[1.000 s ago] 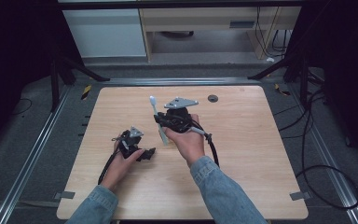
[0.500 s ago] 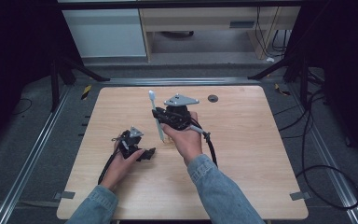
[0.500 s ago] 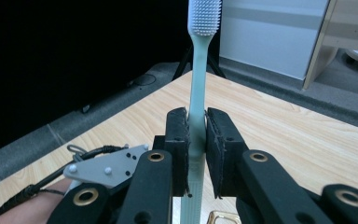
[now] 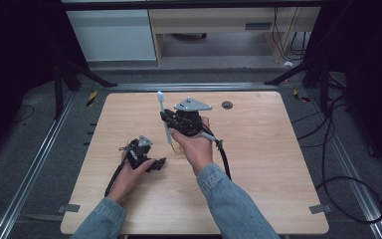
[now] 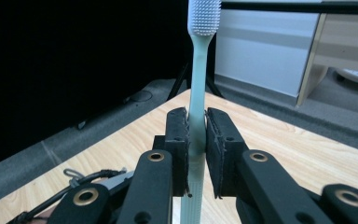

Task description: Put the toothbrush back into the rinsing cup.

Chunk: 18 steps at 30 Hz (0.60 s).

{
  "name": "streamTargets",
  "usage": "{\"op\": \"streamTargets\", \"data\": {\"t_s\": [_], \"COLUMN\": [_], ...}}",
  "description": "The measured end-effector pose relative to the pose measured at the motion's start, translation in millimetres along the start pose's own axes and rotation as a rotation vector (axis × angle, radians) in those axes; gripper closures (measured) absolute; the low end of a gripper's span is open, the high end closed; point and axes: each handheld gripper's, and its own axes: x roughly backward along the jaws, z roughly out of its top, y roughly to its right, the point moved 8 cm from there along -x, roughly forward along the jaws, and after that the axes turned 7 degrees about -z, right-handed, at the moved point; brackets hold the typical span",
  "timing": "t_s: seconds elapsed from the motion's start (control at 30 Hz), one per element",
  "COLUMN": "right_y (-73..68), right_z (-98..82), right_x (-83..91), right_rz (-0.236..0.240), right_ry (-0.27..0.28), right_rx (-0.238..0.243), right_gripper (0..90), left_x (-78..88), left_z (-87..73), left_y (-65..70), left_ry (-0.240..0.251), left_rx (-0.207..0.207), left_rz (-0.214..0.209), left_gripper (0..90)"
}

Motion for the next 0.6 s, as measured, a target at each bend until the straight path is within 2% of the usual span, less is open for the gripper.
{"op": "streamTargets", "data": {"t_s": [0.43, 0.53, 0.6], "right_y": [5.0, 6.3, 6.8], "right_z": [8.6, 8.4, 8.4], "right_x": [1.2, 0.5, -0.4], "right_rz": [-0.024, -0.027, -0.025], "right_ry": [0.085, 0.095, 0.099], "right_rx": [0.008, 0.02, 0.015], "right_gripper": [79.4, 79.4, 79.4], "left_x": [-0.2, -0.9, -0.2], "left_z": [0.2, 0.9, 0.3], "left_y": [-0.2, 0.0, -0.5], "left_ry": [0.001, 0.01, 0.0], "left_rx": [0.002, 0.011, 0.002], "left_rz": [0.003, 0.004, 0.003], "left_gripper": [0.0, 0.0, 0.0]}}
